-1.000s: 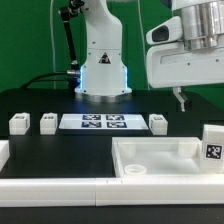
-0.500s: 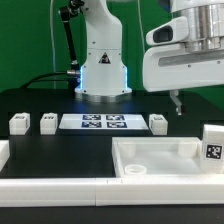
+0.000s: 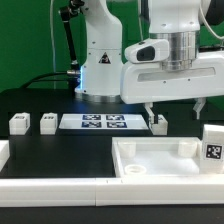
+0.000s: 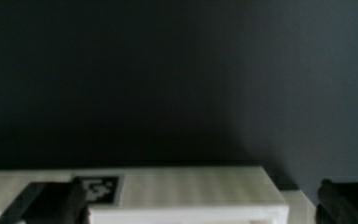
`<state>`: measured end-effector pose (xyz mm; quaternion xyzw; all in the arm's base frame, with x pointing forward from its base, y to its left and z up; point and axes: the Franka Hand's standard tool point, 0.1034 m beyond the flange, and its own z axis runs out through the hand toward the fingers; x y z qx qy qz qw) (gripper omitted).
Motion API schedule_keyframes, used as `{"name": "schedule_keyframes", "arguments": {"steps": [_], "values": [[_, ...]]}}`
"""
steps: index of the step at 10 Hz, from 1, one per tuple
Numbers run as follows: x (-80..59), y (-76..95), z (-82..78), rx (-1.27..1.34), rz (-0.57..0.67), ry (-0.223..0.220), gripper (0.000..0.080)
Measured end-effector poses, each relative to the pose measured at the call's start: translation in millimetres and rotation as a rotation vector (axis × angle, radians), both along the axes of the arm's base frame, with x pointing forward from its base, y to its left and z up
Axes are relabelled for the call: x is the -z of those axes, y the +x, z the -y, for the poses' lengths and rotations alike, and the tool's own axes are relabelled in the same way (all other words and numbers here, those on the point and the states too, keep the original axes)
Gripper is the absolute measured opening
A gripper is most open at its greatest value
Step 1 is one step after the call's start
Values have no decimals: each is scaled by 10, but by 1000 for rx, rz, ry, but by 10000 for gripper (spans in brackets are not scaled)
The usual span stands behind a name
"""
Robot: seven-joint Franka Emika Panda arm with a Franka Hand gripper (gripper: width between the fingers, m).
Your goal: Assemble square table
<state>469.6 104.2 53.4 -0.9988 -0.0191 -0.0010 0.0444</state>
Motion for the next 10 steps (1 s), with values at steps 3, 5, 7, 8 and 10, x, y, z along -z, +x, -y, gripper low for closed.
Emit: {"name": "schedule_keyframes", "arguments": {"steps": [3,5,7,8,10], "values": [[5,-58,-25,0,-70,12,649],[59,-263,19,34,-291,2,649],[115,-486,76,-11,-437,-30,649],[152,-516,72,-23,-444,-30,649],[143,-579,77,-22,-594,-24,649]]}}
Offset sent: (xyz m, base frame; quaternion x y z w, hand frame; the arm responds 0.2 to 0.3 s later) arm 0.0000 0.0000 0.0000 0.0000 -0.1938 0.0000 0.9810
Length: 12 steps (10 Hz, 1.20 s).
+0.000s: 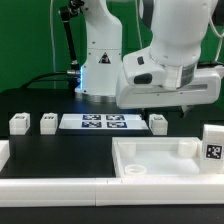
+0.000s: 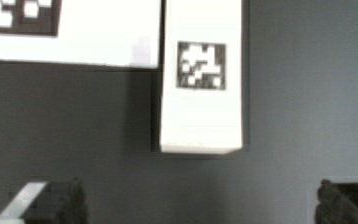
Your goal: Assemble square table
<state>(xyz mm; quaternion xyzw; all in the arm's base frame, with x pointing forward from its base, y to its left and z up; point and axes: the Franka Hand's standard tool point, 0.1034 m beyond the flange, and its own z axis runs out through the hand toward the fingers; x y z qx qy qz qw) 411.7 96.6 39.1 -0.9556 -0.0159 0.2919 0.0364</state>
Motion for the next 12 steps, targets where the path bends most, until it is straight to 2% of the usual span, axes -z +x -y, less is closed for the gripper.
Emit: {"name": "schedule_keyframes", "arguments": {"steps": [1,2,4,6,8,10,12], "values": [[22,17,2,0,-31,0,649],[21,-58,3,1,-115,0,649],[156,-115,-28,-4,-227,-10,649],[180,-192,-7,4,-364,-17,649],[220,-176,8,13,-382,-24,649],[310,-289,13,42,-420,-63,649],[325,-301,19,43,-423,-62,649]]}}
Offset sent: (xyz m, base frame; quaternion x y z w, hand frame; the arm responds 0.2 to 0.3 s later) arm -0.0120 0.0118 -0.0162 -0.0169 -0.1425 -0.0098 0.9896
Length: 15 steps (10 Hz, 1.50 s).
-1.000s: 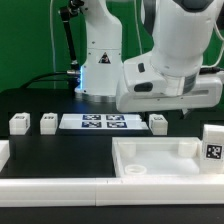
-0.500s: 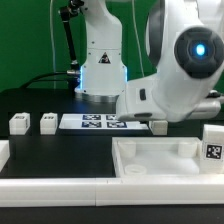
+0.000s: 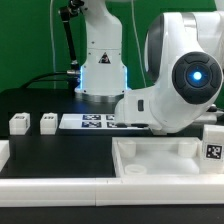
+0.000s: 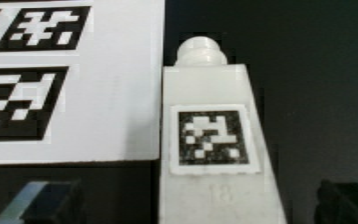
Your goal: Assemble square table
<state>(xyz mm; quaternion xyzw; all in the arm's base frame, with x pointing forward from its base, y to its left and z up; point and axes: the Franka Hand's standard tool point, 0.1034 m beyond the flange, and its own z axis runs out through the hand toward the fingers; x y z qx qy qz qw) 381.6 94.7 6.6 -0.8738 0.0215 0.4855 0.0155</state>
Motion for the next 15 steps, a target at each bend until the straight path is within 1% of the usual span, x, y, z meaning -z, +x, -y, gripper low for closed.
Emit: {"name": "schedule_keyframes", "arguments": {"steps": [1,2,4,10,11,12,13,14,15], "values": [[1,1,8,2,0,0,622],[1,2,14,4,0,0,622],[1,5,26,7,0,0,289],[1,12,55,14,0,0,290],[-72,45,85,20,-16,3,291],[-333,263,158,38,-5,11,291],[-590,448,228,51,42,24,291],[-817,484,286,65,35,31,291],[-904,530,291,72,74,29,291]]}}
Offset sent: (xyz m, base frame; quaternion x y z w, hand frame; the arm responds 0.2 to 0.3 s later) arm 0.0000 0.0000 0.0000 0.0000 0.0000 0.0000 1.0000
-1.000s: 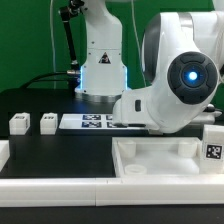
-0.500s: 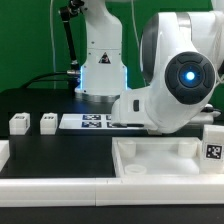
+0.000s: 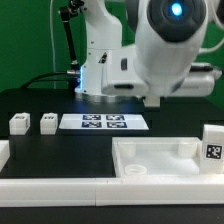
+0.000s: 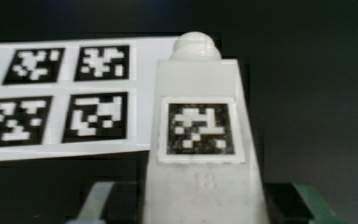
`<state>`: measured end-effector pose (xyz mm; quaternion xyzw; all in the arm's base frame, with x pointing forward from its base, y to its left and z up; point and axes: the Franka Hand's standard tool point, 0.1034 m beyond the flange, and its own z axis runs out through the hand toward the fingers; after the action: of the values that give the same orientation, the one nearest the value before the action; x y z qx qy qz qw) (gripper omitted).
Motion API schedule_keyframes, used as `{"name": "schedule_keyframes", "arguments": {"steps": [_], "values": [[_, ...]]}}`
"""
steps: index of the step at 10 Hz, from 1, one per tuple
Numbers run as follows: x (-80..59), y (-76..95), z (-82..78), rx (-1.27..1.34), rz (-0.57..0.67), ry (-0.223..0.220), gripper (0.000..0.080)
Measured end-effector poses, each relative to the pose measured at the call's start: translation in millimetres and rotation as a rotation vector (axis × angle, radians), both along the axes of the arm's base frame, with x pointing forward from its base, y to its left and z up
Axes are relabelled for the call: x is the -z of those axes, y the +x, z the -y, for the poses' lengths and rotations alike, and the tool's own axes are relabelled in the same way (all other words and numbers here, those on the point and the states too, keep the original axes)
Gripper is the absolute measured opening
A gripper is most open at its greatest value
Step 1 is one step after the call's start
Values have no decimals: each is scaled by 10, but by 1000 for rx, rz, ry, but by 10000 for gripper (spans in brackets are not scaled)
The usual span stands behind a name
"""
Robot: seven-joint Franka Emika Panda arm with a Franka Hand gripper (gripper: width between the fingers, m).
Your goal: Assemble square table
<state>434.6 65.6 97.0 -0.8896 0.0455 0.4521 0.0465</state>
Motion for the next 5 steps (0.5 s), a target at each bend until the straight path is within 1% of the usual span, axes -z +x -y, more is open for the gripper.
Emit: {"name": "schedule_keyframes", "arguments": {"steps": [1,2,3,4,5], "values": [[24,-31,-16,5,56,-8,291],[40,0,-18,9,134,-13,291],[28,25,-19,14,200,-16,291],[-11,74,-12,18,237,-16,291],[-143,316,24,27,303,-14,291]]}}
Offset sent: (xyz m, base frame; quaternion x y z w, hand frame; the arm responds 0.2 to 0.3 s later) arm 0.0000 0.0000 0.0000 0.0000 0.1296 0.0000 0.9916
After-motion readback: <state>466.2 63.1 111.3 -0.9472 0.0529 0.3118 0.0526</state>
